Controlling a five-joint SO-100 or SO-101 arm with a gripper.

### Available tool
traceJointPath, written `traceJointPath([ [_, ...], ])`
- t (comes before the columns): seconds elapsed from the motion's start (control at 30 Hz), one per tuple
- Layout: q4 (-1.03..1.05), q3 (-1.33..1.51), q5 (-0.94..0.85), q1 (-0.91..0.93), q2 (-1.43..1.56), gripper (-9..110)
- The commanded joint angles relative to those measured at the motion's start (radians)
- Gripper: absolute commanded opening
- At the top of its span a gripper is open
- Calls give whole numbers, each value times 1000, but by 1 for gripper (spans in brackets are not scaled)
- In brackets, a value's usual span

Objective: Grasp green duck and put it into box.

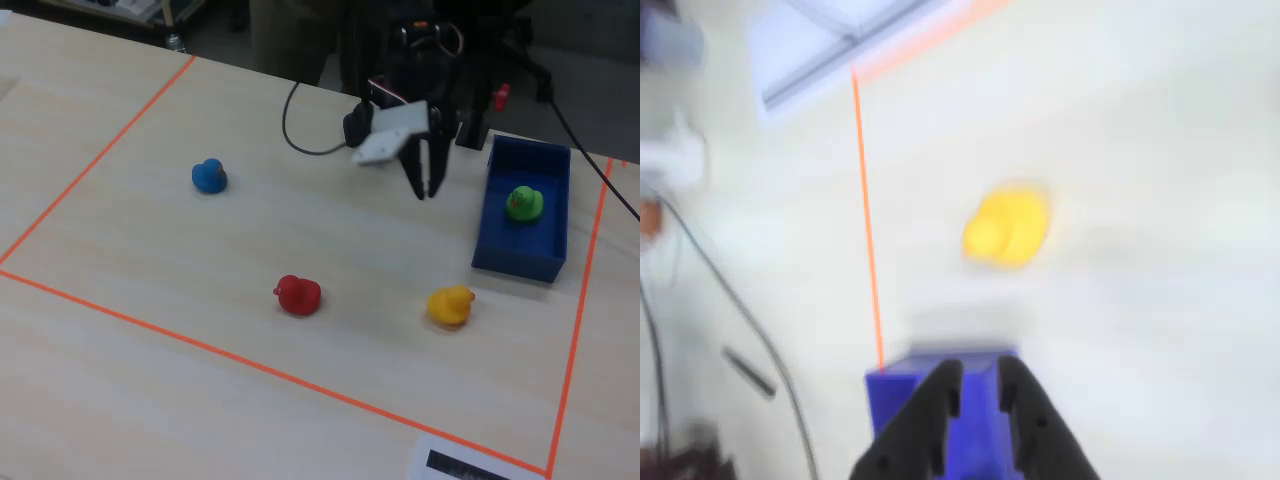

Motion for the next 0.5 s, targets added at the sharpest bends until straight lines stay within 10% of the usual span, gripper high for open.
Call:
traceJointPath([
  [0.0,-212,268,-219,58,281,0],
  [0.47,-650,1212,-655,302,1158,0],
])
